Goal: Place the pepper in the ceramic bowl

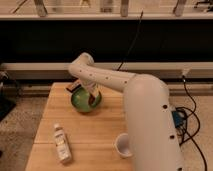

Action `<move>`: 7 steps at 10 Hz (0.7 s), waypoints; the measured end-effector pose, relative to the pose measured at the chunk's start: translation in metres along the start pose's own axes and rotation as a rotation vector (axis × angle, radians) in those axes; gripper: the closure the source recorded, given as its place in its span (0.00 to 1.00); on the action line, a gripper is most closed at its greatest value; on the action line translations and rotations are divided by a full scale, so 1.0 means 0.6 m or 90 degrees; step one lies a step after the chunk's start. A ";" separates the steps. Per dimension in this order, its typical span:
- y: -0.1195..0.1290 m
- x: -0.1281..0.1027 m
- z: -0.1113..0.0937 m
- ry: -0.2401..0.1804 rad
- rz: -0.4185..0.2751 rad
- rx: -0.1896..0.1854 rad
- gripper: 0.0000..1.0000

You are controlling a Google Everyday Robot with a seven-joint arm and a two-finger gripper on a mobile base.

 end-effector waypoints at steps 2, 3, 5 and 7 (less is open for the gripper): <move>-0.015 -0.022 0.006 -0.015 -0.017 0.002 1.00; -0.019 -0.026 0.011 -0.021 -0.022 0.002 1.00; -0.033 -0.031 0.021 -0.033 -0.028 0.009 0.94; -0.044 -0.032 0.026 -0.035 -0.029 0.019 0.78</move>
